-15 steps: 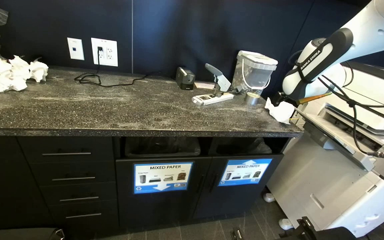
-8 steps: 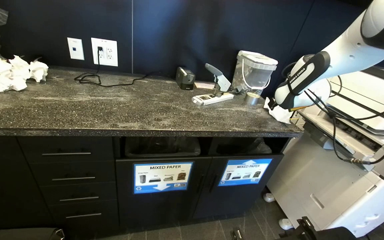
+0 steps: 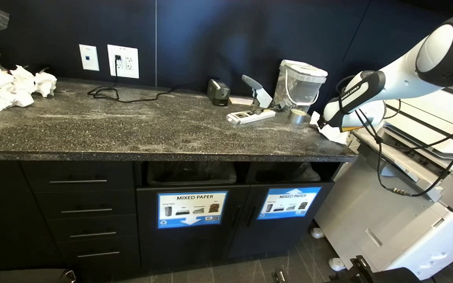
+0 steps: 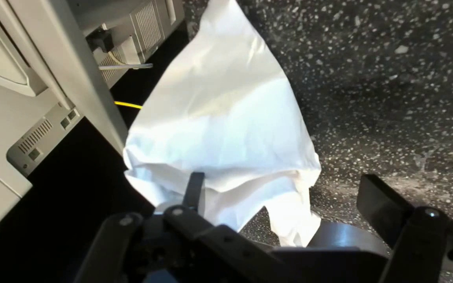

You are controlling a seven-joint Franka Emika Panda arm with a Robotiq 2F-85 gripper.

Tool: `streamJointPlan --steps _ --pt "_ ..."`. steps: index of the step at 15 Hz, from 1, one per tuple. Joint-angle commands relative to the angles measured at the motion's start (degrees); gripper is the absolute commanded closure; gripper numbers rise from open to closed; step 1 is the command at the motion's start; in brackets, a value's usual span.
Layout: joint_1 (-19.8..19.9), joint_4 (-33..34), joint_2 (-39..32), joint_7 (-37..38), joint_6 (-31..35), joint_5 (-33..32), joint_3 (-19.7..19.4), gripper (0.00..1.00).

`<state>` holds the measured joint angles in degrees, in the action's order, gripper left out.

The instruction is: Put the tissues into the rubbish bin.

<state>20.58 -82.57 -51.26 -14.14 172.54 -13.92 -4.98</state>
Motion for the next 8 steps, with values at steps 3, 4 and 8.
streamJointPlan --steps 3,4,8 --pt "2.1 9.9 -5.6 -3.9 -2.9 1.7 3.0 0.0" --pt "4.0 11.9 -6.7 -4.4 -4.0 0.8 4.9 0.0" --pt "4.2 14.6 -8.8 -5.4 -5.4 0.3 6.4 0.0"
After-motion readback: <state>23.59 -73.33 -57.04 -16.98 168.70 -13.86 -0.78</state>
